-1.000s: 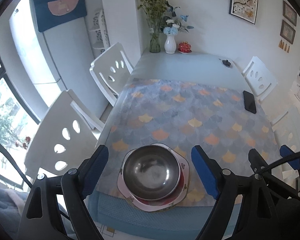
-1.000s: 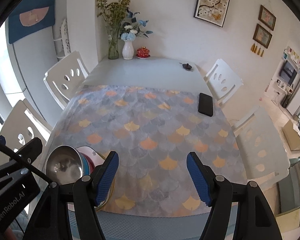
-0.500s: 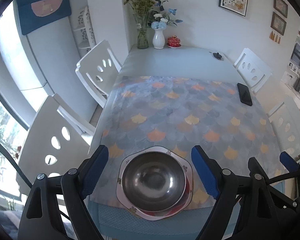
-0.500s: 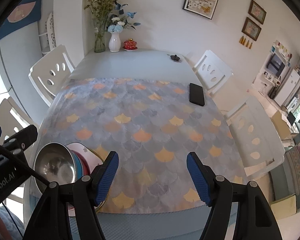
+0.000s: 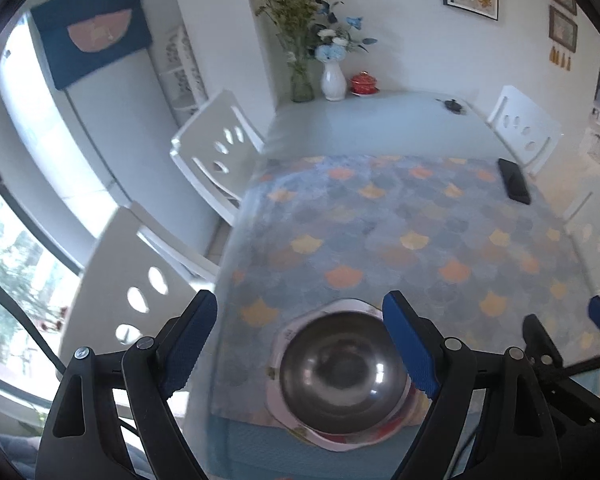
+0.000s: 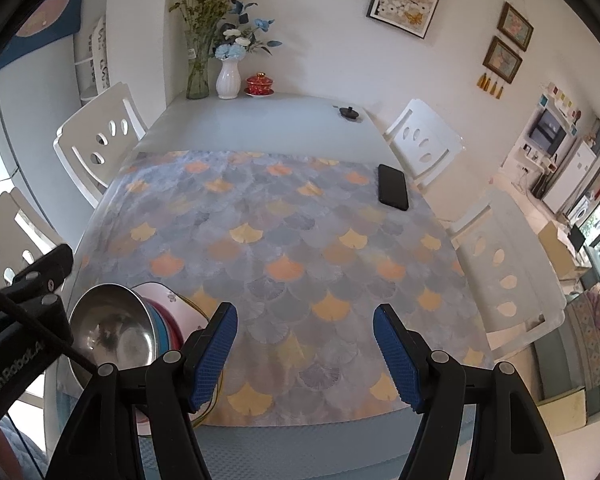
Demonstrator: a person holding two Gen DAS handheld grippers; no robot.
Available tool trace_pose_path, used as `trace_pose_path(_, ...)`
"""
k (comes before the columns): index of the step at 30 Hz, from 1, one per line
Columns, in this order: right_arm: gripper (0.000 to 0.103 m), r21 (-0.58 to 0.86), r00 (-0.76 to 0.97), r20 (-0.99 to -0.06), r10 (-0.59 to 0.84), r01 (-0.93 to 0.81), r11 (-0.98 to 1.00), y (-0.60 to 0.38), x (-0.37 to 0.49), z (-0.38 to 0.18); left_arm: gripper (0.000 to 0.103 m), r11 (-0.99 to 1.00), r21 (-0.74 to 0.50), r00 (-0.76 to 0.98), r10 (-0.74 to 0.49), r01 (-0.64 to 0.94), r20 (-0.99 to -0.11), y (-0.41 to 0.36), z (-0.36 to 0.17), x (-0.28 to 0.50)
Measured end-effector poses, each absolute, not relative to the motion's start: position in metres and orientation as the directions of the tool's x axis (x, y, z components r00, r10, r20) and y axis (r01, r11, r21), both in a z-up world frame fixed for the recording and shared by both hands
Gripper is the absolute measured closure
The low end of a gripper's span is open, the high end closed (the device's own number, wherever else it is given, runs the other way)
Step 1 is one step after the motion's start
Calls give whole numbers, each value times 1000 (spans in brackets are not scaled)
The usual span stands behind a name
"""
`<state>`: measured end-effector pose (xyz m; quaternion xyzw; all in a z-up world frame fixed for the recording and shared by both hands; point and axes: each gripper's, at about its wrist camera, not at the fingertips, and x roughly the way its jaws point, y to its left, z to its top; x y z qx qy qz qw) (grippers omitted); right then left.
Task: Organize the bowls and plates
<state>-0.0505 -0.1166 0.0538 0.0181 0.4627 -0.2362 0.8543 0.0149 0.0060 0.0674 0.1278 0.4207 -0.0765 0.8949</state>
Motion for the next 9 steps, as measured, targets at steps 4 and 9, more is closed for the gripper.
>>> trace_pose_path(4,35,-214,461,-794,-397,399,891,-108,-51,52,19,957,180,652,-13,228,-758,7,68,15)
trace_pose_path(9,35,-242,460,-788,-409,380,893,-106,-55,46,19,949,223,687,8,225,-727,-3,71,11)
